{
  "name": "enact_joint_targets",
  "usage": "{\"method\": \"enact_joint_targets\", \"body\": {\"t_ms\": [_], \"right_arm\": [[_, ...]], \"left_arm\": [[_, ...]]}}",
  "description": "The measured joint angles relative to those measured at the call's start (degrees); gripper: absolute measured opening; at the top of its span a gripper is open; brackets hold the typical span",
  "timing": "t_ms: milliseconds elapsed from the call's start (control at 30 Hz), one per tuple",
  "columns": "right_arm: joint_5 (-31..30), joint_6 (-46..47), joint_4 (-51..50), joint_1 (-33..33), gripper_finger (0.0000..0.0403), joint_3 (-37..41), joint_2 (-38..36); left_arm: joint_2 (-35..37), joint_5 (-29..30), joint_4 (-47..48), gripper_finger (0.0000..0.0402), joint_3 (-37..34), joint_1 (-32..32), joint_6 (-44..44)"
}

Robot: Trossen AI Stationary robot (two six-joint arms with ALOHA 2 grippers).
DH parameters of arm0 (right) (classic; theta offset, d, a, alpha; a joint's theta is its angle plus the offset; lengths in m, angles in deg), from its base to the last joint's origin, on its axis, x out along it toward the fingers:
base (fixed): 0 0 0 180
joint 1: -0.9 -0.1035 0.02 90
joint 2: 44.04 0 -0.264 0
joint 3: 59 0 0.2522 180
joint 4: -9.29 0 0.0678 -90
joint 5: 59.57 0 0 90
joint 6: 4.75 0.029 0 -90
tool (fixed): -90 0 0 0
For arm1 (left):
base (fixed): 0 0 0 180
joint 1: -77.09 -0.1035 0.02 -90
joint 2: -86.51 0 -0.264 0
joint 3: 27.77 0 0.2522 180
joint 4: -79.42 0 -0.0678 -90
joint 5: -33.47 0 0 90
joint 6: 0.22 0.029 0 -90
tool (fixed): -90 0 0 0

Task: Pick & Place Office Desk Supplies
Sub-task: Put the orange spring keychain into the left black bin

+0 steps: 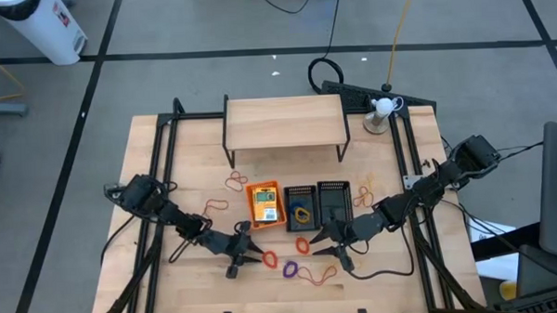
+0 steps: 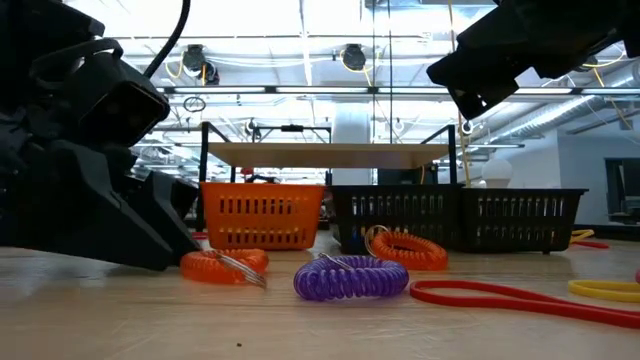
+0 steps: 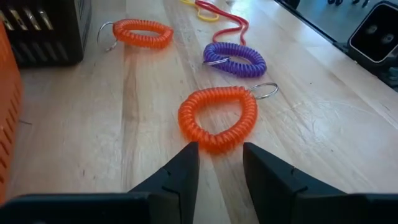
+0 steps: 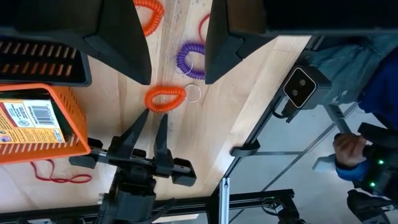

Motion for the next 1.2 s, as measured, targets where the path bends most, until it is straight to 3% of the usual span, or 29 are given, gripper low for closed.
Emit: {"method": "enact_joint_targets", "body": {"t_ms": [233,800,1200], "right_arm": [[-1.6,0.0,0.0,0.0,0.0139,0.0,0.0],[-1.5,0.0,0.0,0.1,0.0139,0.0,0.0],[-1.5,0.0,0.0,0.1,0.0139,0.0,0.0]], "left_arm": [[-0.1,0.5,-0.3,0.0135,0.4,-0.1,3.8],[-0.1,1.9,5.9,0.0241,5.2,-2.9,2.5],[-0.2,0.0,10.3,0.0240,8.8,-3.0,1.9]]}}
